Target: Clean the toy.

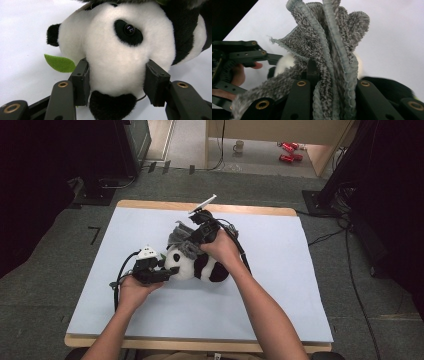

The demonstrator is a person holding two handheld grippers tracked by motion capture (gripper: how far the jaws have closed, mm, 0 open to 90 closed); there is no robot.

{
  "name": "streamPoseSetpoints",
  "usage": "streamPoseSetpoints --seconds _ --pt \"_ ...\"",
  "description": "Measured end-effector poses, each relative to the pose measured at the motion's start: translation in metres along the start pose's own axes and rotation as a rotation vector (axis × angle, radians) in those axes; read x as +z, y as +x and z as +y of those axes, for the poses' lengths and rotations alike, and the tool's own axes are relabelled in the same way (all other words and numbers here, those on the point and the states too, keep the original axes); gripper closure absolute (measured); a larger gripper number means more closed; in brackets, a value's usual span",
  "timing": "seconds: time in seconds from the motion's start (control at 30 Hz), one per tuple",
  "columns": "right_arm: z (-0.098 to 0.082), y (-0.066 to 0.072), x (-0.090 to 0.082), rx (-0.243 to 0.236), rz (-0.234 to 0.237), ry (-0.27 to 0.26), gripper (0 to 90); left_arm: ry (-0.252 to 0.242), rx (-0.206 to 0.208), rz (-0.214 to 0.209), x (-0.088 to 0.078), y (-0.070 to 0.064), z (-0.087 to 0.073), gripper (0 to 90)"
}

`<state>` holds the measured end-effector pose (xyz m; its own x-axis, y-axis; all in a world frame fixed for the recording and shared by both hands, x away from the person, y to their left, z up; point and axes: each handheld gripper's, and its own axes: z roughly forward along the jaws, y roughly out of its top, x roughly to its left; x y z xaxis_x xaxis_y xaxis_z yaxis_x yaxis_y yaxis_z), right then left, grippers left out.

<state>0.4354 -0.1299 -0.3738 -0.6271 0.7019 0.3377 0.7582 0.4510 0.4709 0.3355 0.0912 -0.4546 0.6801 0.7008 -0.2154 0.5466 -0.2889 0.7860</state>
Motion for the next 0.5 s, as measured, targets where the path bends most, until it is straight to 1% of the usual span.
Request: streamPoseSetpoints --seconds 0.1,0.17,0.2,0.23,0.27,0.33,0.43,0.5 --pt "-0.007 -0.013 -0.005 0.034 -0.013 0.008 75.8 0.001 0.0 -0.005 0.0 0.001 -0.001 46.5" --pt "-0.013 -0.019 -0.007 0.036 -0.038 0.024 75.8 0.001 0.002 -0.008 0.0 0.001 -0.001 46.5" --pt "-0.016 -0.023 -0.008 0.038 -0.04 0.023 75.8 0.0 0.004 -0.011 0.0 0.001 -0.001 46.5" --pt "-0.019 -0.026 -0.009 0.052 -0.032 0.016 75.8 -0.002 0.004 -0.012 0.0 0.001 -0.001 46.4" --pt "-0.021 -0.027 -0.011 0.053 -0.034 0.012 75.8 -0.005 0.004 -0.013 0.0 0.001 -0.001 46.3" --pt "-0.021 -0.028 -0.014 0.042 -0.053 0.008 75.8 -0.01 0.001 -0.018 0.0 0.001 -0.001 46.0" --pt "-0.019 -0.027 -0.018 0.03 -0.084 0.026 75.7 -0.014 0.003 -0.024 -0.001 0.002 -0.002 45.4" --pt "-0.017 -0.027 -0.019 0.019 -0.093 0.034 75.8 -0.007 0.005 -0.027 -0.001 0.002 -0.001 45.4"
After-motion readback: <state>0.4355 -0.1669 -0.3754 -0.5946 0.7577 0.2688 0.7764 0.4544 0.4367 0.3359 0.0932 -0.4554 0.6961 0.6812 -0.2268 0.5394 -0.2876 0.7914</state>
